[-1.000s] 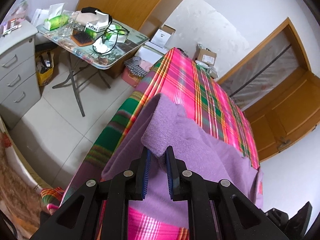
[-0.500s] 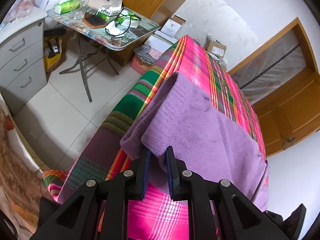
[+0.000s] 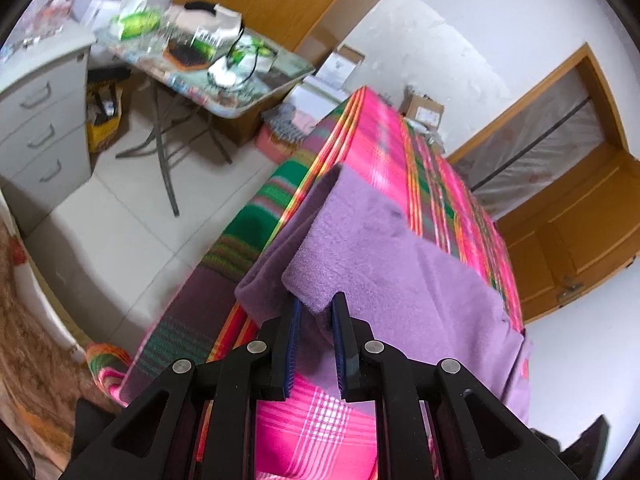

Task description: Fold clothes

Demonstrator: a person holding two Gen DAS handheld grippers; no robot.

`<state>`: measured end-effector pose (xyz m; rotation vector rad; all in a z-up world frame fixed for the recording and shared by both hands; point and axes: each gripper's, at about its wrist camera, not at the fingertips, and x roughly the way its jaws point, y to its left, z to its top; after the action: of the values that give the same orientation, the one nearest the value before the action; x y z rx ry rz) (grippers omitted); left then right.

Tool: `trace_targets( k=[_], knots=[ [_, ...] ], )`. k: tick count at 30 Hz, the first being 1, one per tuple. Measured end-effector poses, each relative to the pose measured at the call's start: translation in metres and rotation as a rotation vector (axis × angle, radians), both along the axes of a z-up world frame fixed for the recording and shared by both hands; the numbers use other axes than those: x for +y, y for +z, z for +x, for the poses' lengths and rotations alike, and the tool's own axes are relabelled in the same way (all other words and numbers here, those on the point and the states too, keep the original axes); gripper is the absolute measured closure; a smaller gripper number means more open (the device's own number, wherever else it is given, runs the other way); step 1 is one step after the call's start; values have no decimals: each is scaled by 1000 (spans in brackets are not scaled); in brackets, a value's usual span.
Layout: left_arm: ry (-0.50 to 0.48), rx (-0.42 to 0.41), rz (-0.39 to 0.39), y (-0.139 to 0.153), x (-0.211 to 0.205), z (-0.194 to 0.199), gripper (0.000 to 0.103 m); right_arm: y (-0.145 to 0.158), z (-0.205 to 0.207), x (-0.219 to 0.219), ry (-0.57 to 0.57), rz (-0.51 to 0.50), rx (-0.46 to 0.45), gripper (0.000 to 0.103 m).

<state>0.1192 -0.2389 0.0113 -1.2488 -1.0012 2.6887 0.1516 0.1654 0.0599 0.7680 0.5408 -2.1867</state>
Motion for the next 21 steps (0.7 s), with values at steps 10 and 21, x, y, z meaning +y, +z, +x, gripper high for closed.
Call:
trace_targets(
  k=[10,21],
  knots=[
    [21,-62,-25,-16,-3,-2,87,-36,-4,-10,19,57,-79,101],
    [43,-94,-132,-5,6,-2,78,-28,-5,0,12,22,-100,96]
  ],
)
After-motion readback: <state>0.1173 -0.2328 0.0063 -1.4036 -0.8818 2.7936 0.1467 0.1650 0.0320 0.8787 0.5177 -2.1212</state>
